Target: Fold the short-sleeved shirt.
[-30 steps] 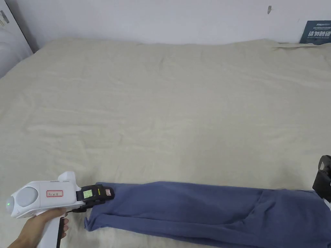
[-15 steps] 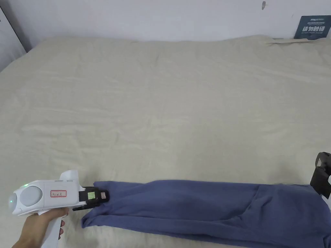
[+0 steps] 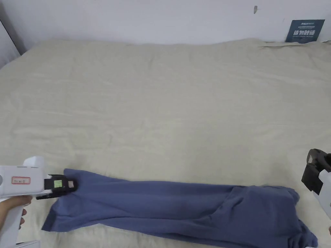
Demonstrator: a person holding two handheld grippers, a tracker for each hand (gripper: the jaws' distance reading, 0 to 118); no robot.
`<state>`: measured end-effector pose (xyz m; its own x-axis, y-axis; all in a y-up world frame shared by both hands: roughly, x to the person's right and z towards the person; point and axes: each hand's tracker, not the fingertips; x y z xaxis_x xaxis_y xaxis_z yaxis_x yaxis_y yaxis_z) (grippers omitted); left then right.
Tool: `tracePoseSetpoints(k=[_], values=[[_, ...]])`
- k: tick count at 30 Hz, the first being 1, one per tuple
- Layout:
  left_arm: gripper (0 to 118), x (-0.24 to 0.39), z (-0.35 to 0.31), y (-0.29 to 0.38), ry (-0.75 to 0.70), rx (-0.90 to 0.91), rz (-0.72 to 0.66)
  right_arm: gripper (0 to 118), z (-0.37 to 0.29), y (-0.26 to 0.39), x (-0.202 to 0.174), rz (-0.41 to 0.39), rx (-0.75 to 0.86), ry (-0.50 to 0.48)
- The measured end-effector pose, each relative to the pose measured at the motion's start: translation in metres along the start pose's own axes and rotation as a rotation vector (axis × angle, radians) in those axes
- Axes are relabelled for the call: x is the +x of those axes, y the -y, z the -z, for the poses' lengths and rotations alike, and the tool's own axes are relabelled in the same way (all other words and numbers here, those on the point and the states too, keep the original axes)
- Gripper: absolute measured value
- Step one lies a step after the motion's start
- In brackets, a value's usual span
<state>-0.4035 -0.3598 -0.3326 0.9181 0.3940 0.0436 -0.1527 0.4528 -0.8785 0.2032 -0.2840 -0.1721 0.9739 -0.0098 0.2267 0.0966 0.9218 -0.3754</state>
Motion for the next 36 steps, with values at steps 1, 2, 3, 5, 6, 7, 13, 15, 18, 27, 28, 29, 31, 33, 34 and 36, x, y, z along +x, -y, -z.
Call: tracePoseSetpoints(k=[1,2,3,5,6,7,13,15,18,27,28,29,31,33,34,36], values=[[6,-0.002,-0.004,0.000,-0.022,0.007,-0.011,0,0.000,0.000,0.001,0.001,0.002,-0.002],[6,-0.004,-0.007,-0.001,-0.032,0.014,-0.022,0,-0.001,0.000,0.001,0.001,0.003,-0.004],[6,-0.005,-0.009,-0.001,-0.036,0.017,-0.039,0,-0.001,0.000,0.002,0.002,0.005,-0.005],[6,-0.001,-0.009,0.001,-0.040,0.019,-0.083,0,-0.002,0.000,0.003,0.003,0.007,-0.008],[6,0.006,-0.009,0.001,-0.049,0.009,-0.092,0,-0.004,0.000,0.004,0.003,0.008,-0.010],[6,0.016,-0.009,0.001,-0.056,0.003,-0.083,0,-0.005,-0.001,0.005,0.003,0.009,-0.011],[6,0.091,-0.001,-0.001,-0.007,-0.047,0.013,0,-0.009,0.000,0.013,0.010,0.018,-0.015],[6,0.117,0.006,-0.001,0.047,-0.072,0.050,0,-0.011,0.000,0.016,0.014,0.020,-0.013],[6,0.155,0.022,0.003,0.099,-0.104,0.107,0,-0.014,0.000,0.021,0.004,0.021,-0.006],[6,0.237,0.083,0.031,0.160,-0.179,0.167,0,-0.021,0.002,0.038,0.014,0.026,0.011],[6,0.240,0.094,0.035,0.169,-0.200,0.178,0,-0.022,0.003,0.039,0.016,0.026,0.012],[6,0.245,0.102,0.040,0.171,-0.201,0.173,0,-0.022,0.003,0.041,0.017,0.024,0.014],[7,0.255,0.115,0.048,0.176,-0.216,0.166,0,-0.023,0.005,0.043,0.022,0.020,0.016],[7,0.264,0.129,0.056,0.160,-0.224,0.173,0,-0.023,0.006,0.044,0.024,0.014,0.018],[7,0.267,0.135,0.059,0.139,-0.233,0.187,0,-0.024,0.007,0.044,0.024,0.012,0.018],[10,0.273,0.143,0.066,0.085,-0.236,0.237,0,-0.026,0.008,0.045,0.024,0.010,0.019]])
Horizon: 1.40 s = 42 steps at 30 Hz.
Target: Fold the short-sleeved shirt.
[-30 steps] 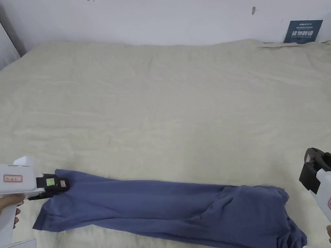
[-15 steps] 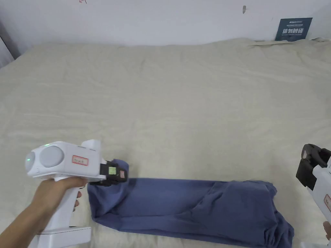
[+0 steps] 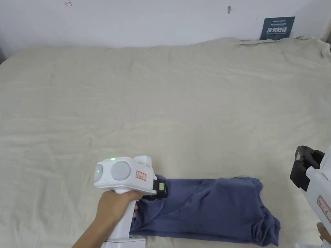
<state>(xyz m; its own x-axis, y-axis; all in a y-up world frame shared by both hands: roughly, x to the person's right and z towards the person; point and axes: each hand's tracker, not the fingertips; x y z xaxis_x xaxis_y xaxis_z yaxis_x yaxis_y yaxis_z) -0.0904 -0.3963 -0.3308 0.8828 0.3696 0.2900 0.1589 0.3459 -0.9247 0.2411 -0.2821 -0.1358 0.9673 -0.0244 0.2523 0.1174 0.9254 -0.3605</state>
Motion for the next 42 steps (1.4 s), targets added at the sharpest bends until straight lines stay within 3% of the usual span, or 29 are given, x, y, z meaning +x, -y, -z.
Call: tracePoseSetpoints(k=[2,5,7,9,10,15,21,23,24,27,28,30,33,42], values=[[19,0.004,0.003,0.001,-0.013,-0.002,0.016,0,-0.002,0.000,0.001,-0.002,-0.001,0.002],[74,0.010,-0.002,0.004,-0.026,0.022,0.028,0,-0.003,0.000,0.002,-0.001,-0.001,0.007],[80,0.011,-0.009,0.003,0.001,0.059,0.036,0,-0.004,-0.001,0.001,0.000,-0.002,0.008],[111,0.012,-0.019,0.003,0.033,0.080,0.025,0,-0.004,-0.001,0.001,0.003,-0.003,0.009],[117,0.013,-0.024,0.003,0.052,0.096,0.018,0,-0.005,-0.003,0.000,0.004,-0.002,0.009],[118,0.007,-0.069,0.006,0.080,0.280,-0.001,0,-0.007,-0.006,-0.004,0.003,0.003,0.004],[118,-0.026,-0.104,0.016,-0.140,0.455,0.027,0,-0.009,-0.010,-0.008,0.002,0.010,-0.004],[111,-0.039,-0.108,0.019,-0.206,0.459,0.025,0,-0.009,-0.011,-0.008,0.001,0.010,-0.005],[101,-0.044,-0.108,0.021,-0.214,0.459,0.030,0,-0.008,-0.011,-0.009,0.000,0.010,-0.005],[32,-0.057,-0.109,0.034,-0.251,0.550,0.026,0,-0.006,-0.011,-0.007,0.003,0.010,-0.007],[17,-0.061,-0.107,0.037,-0.242,0.553,0.025,0,-0.005,-0.011,-0.008,0.005,0.010,-0.007],[1,-0.066,-0.100,0.042,-0.245,0.550,0.023,0,-0.004,-0.010,-0.007,0.005,0.009,-0.008],[0,-0.075,-0.087,0.049,-0.176,0.510,-0.008,0,-0.003,-0.010,-0.008,0.002,0.007,-0.010],[0,-0.073,-0.031,0.078,-0.214,0.384,0.019,0,-0.001,-0.003,0.002,0.010,-0.006,-0.004]])
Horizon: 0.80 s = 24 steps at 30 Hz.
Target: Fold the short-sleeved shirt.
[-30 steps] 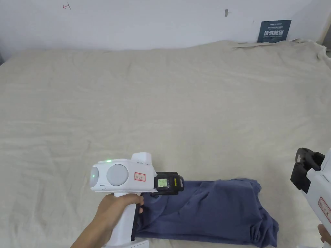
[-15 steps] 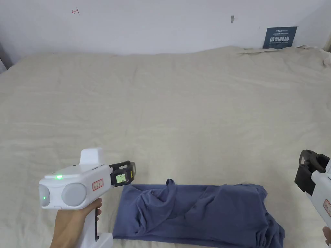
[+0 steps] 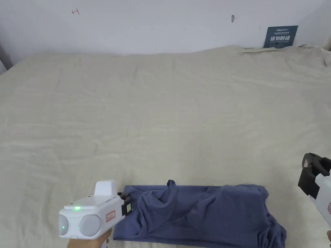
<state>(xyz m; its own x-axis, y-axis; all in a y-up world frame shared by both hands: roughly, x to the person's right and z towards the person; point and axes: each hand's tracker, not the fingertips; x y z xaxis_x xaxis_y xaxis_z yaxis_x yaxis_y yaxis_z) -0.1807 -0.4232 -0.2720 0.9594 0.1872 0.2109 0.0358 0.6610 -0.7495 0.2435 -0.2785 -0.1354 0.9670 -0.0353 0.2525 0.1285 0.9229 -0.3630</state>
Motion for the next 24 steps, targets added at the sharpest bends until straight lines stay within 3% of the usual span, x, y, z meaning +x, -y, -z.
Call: tracePoseSetpoints(k=[24], values=[[0,0.129,0.031,0.035,0.210,-0.059,0.114,0,-0.011,0.005,0.023,0.015,-0.012,0.055]])
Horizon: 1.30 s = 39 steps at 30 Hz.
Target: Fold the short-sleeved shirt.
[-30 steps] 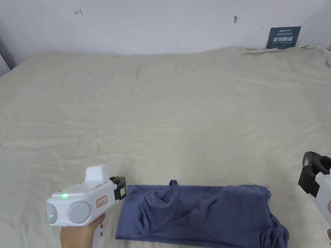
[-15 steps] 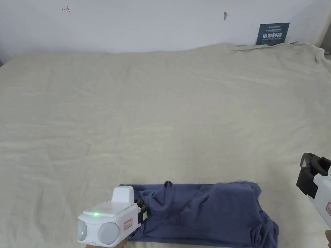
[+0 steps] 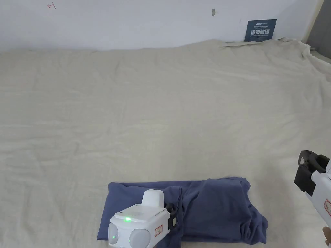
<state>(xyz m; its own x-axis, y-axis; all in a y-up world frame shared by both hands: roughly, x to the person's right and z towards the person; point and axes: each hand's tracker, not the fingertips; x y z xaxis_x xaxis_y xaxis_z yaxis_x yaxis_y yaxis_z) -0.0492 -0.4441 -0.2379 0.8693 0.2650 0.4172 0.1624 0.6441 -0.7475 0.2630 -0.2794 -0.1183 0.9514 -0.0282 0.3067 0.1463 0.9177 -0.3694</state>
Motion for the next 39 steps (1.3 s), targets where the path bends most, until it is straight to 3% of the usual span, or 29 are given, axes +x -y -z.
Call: tracePoseSetpoints(k=[7,16,22,25,29,31,33,39], values=[[0,-0.007,-0.007,-0.005,0.017,0.003,-0.029,0,-0.002,-0.001,-0.004,0.002,0.000,-0.004],[0,-0.043,-0.067,-0.041,0.093,0.021,-0.026,0,-0.003,-0.009,-0.013,-0.009,0.008,-0.021],[0,-0.107,-0.104,-0.061,0.152,0.004,-0.165,0,-0.003,-0.011,-0.020,-0.018,0.010,-0.031],[18,-0.137,-0.111,-0.067,0.125,-0.039,-0.230,0,-0.002,-0.011,-0.023,-0.021,0.007,-0.034],[75,-0.174,-0.105,-0.066,0.139,-0.087,-0.336,0,0.003,-0.010,-0.025,-0.031,-0.002,-0.042],[79,-0.185,-0.097,-0.064,0.137,-0.110,-0.344,0,0.004,-0.009,-0.027,-0.032,-0.004,-0.044],[90,-0.193,-0.088,-0.061,0.125,-0.131,-0.336,0,0.006,-0.008,-0.026,-0.034,-0.008,-0.046],[90,-0.207,-0.059,-0.050,0.181,-0.197,-0.378,0,0.011,-0.005,-0.025,-0.041,-0.025,-0.043]])
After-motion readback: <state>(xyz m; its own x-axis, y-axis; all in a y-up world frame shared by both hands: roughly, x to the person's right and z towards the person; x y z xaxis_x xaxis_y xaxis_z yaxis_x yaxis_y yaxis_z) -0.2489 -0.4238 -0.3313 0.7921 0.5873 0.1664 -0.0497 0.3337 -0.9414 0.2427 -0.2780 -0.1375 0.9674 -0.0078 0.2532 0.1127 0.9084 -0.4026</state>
